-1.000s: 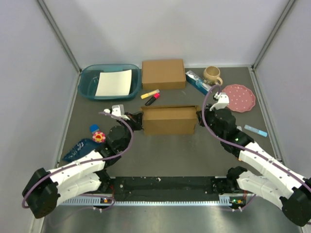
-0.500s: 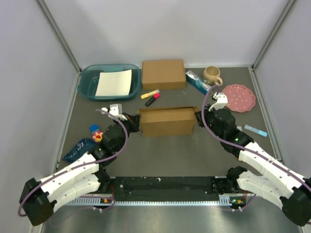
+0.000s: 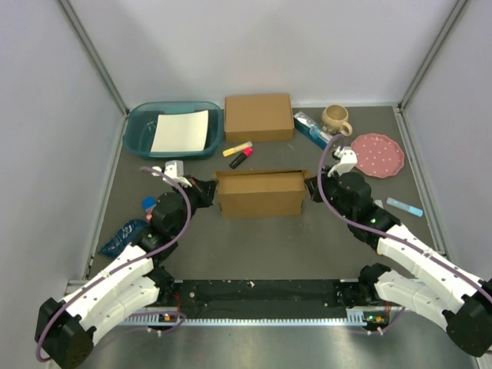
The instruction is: Fold the paper box
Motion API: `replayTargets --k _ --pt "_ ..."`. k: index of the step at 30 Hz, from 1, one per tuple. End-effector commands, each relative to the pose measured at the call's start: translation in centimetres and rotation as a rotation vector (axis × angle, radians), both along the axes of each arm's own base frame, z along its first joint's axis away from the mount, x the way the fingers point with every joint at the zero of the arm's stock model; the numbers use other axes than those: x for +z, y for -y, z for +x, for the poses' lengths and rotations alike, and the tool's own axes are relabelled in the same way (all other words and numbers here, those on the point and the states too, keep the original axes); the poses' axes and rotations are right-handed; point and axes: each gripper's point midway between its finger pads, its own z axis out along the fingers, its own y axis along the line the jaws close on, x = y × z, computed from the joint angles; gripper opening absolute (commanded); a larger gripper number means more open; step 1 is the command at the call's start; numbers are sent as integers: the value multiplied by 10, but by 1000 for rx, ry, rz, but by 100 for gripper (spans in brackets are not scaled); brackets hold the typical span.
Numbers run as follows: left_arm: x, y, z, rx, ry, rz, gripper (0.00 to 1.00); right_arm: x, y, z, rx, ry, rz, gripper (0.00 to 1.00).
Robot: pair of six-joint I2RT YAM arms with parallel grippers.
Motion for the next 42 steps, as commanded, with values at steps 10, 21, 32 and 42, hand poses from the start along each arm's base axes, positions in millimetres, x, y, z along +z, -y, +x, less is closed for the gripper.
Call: replayTargets --k 10,21,32,42 --pt "-7 -8 7 21 -25 -69 0 -56 24 -18 -39 -167 -146 0" --pt "0 -9 4 -6 -2 11 44 -54 24 -17 -44 -160 -138 0" --pt "7 16 0 -166 51 86 8 -53 23 -18 -41 -159 -129 0" --pt "-14 28 1 -229 38 142 0 -29 21 -21 -39 -120 -88 0"
